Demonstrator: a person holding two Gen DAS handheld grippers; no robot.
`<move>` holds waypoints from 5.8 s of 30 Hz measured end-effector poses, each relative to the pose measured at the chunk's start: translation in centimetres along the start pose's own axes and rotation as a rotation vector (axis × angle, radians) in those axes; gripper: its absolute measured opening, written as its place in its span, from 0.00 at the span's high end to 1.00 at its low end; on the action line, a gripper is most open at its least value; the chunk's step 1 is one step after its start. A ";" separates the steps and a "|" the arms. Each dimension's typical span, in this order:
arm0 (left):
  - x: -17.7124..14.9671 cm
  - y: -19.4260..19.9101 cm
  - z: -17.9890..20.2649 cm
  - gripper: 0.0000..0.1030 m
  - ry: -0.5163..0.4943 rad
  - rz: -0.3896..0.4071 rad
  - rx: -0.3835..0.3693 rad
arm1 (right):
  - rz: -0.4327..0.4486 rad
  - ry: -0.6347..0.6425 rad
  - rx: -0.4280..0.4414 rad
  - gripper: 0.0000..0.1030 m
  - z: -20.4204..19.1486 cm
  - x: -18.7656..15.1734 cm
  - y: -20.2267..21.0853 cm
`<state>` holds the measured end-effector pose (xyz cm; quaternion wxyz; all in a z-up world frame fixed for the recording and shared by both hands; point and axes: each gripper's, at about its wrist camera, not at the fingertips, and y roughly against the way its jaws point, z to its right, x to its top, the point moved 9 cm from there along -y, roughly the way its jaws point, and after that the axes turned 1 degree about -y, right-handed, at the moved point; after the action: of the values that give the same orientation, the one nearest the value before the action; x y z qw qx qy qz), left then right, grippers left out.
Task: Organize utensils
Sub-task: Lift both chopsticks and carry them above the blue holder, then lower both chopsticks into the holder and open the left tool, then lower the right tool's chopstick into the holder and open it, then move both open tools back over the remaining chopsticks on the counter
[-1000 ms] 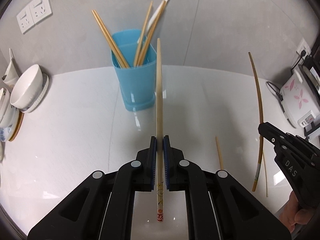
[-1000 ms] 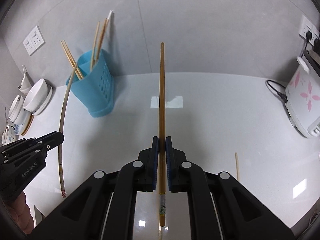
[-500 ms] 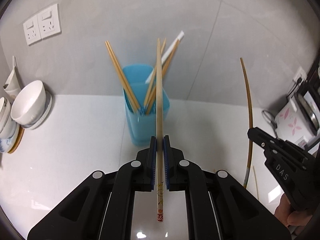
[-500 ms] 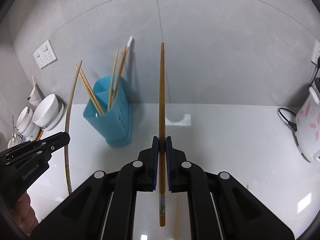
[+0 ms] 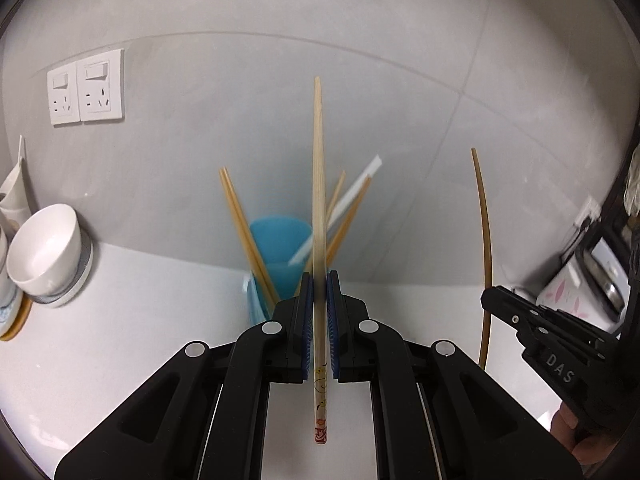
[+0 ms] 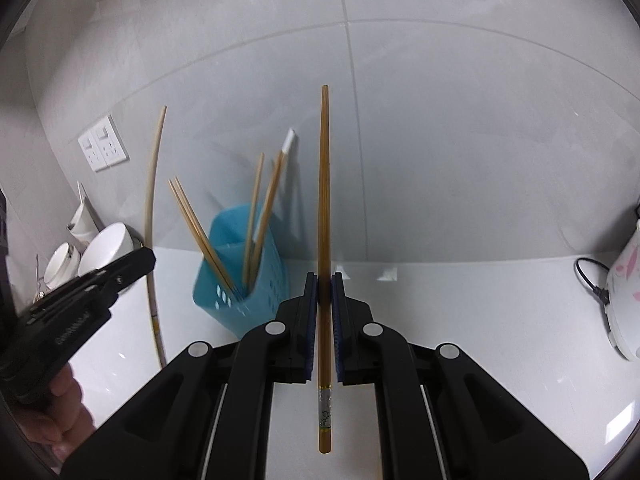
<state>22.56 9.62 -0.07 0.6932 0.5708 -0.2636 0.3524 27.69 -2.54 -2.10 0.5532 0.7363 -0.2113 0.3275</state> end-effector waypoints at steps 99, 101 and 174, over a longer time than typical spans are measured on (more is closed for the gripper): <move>-1.0 -3.8 -3.0 0.06 -0.055 -0.133 0.154 | 0.152 0.037 0.229 0.94 -7.6 5.2 -4.7; -0.6 -3.6 -3.4 0.06 -0.048 -0.136 0.161 | 0.175 0.036 0.242 0.94 -8.0 5.7 -5.0; -8.3 -4.3 5.7 0.06 -0.083 -0.290 0.109 | -0.102 -0.017 -0.196 0.08 12.3 -9.3 -0.4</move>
<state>21.03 2.03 -7.84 0.6932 0.6538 -0.1873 0.2386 24.53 -14.61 -11.17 0.6366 0.6912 -0.2092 0.2707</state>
